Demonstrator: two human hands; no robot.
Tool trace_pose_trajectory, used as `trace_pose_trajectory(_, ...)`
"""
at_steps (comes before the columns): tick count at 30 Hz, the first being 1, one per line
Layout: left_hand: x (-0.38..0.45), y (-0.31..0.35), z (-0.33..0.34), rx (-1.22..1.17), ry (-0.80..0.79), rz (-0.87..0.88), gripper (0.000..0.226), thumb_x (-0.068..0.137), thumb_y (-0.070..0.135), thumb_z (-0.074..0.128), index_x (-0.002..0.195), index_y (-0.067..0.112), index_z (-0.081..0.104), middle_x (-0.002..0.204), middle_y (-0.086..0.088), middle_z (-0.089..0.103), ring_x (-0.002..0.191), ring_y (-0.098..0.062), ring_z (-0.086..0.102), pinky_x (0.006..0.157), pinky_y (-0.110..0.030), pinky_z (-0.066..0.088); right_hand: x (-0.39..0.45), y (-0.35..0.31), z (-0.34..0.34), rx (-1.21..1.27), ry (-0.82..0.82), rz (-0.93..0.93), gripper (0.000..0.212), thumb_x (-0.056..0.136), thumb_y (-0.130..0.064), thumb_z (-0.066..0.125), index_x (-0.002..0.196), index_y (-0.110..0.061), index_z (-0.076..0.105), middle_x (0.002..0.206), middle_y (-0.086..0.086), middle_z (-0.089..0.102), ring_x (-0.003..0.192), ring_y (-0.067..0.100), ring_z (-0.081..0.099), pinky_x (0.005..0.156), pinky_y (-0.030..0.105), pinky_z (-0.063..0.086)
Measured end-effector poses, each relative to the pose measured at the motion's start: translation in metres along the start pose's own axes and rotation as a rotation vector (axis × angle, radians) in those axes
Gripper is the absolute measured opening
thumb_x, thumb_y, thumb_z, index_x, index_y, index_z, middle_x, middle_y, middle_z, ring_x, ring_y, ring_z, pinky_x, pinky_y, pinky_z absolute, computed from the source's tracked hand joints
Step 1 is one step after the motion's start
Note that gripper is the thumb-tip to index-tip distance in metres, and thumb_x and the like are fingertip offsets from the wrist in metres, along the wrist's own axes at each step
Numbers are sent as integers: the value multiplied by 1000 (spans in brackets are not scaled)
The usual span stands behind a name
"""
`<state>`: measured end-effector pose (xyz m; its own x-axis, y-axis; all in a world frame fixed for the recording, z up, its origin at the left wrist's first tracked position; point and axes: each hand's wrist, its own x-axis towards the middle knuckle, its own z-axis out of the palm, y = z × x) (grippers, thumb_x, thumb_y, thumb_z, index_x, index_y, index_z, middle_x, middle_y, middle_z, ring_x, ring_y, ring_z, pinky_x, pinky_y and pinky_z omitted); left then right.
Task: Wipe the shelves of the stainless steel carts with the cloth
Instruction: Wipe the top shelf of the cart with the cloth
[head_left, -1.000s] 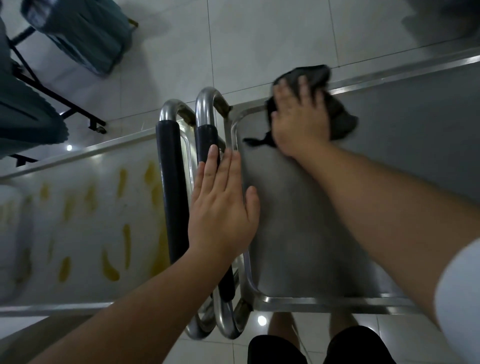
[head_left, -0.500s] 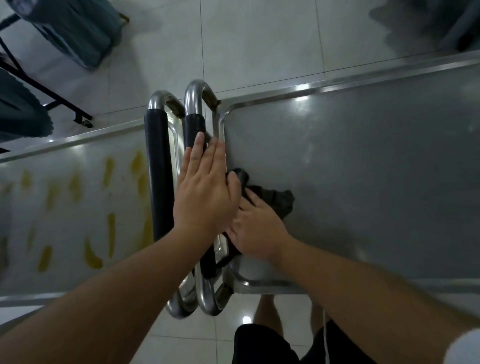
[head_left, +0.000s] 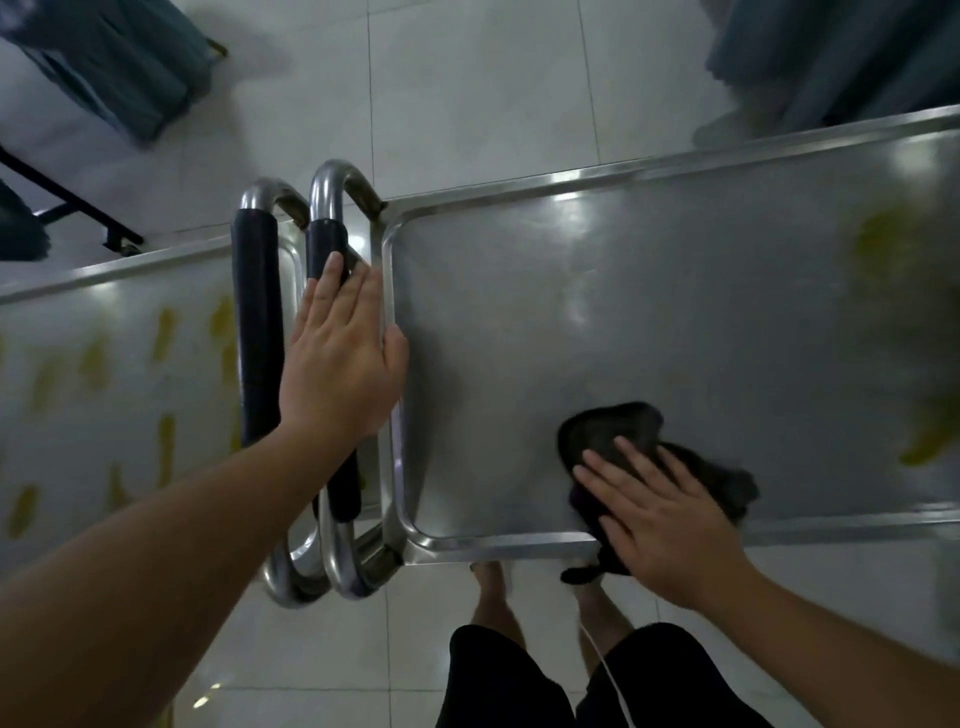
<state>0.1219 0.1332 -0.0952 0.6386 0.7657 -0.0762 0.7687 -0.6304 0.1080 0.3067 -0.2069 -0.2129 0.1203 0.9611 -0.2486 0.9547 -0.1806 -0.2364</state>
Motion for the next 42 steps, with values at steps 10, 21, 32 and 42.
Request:
trace_pose_trajectory(10,1,1,2,15,3,-12,67,110,49,23,168,14,24,176,-4,21,162,-8,-9,133,-40,0,38,21,-19,135,100,681,62,108,-53,20,166,-32,25,172,-11,22,161,24,14,126,56,14)
trace_pose_trajectory(21,1,1,-3,41,-31,-3,70,108,48,21,167,12,25,176,-4,21,163,-11,-10,133,-41,-2,212,-16,-58,187,76,607,64,107,-50,20,168,-35,7,176,-16,3,163,25,-3,127,58,2)
trace_pose_trajectory(32,3,3,1,76,-2,8,69,108,47,25,166,10,26,175,-6,23,164,-15,-6,132,-39,-5,57,-52,-6,19,-1,15,64,100,-40,48,163,-33,37,170,-13,30,161,21,20,125,56,26)
trace_pose_trajectory(42,5,-4,11,143,44,60,69,110,56,14,163,16,33,173,-7,29,164,-19,-1,130,-35,-13,-10,31,-27,83,-82,468,67,101,-49,30,166,-35,20,173,-10,21,161,24,15,126,57,23)
